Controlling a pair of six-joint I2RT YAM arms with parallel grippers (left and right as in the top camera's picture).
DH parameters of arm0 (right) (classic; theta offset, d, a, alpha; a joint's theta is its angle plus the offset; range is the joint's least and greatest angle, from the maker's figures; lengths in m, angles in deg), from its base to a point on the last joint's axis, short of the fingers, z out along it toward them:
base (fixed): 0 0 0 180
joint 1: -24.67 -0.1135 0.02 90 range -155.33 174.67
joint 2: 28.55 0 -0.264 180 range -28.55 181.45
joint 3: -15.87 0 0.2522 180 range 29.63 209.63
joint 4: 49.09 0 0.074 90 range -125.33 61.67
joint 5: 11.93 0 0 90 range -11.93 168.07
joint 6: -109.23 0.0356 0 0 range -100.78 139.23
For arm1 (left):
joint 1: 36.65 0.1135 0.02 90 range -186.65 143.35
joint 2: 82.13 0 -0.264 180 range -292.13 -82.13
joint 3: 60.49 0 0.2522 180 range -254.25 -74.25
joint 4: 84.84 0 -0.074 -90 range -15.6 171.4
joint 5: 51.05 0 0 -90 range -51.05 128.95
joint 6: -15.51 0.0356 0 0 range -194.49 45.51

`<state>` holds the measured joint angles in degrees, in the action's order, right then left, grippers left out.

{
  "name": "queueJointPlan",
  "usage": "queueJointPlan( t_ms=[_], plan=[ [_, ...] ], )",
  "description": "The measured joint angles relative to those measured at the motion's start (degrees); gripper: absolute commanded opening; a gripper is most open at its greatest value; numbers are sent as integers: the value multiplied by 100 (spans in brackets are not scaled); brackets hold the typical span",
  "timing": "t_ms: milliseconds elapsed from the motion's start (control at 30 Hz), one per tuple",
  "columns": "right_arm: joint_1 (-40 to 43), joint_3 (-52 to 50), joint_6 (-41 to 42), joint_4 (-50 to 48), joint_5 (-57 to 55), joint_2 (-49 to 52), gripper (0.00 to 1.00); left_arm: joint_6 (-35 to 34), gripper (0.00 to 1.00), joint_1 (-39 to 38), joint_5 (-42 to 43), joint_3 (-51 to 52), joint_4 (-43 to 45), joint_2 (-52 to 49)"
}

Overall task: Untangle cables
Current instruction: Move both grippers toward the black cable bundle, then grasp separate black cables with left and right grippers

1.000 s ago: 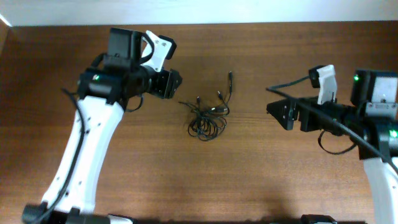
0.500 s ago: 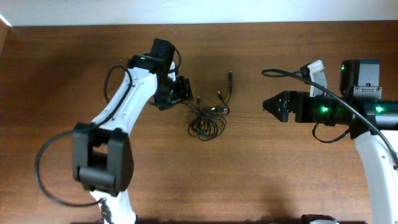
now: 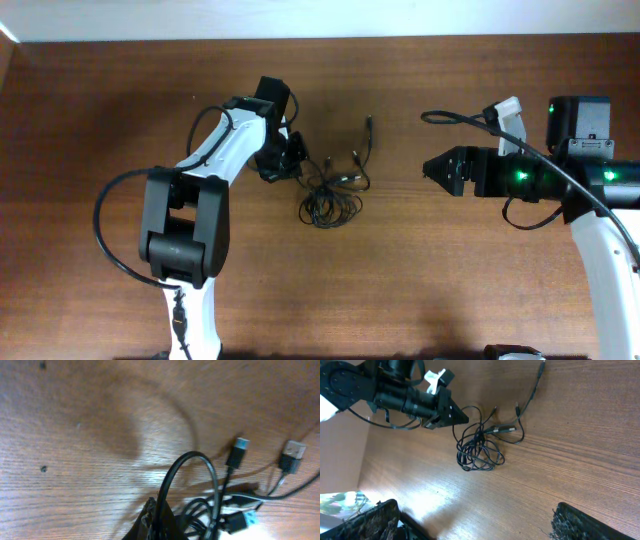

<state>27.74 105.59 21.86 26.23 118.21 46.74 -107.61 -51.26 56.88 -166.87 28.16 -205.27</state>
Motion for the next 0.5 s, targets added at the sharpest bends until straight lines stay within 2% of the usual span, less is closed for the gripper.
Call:
queueJointPlan(
  t_ms=[167, 267, 500],
  plan=[
    [0, 0, 39, -28, 0, 0, 100, 693, 0, 0, 120, -1185, -350, 24],
    [0, 2, 428, -175, -2, 0, 99, 922, 0, 11, 649, -1840, -452, 262],
    [0, 0, 1097, -328, -2, 0, 98, 918, 0, 11, 1274, -2194, -463, 896]
  ],
)
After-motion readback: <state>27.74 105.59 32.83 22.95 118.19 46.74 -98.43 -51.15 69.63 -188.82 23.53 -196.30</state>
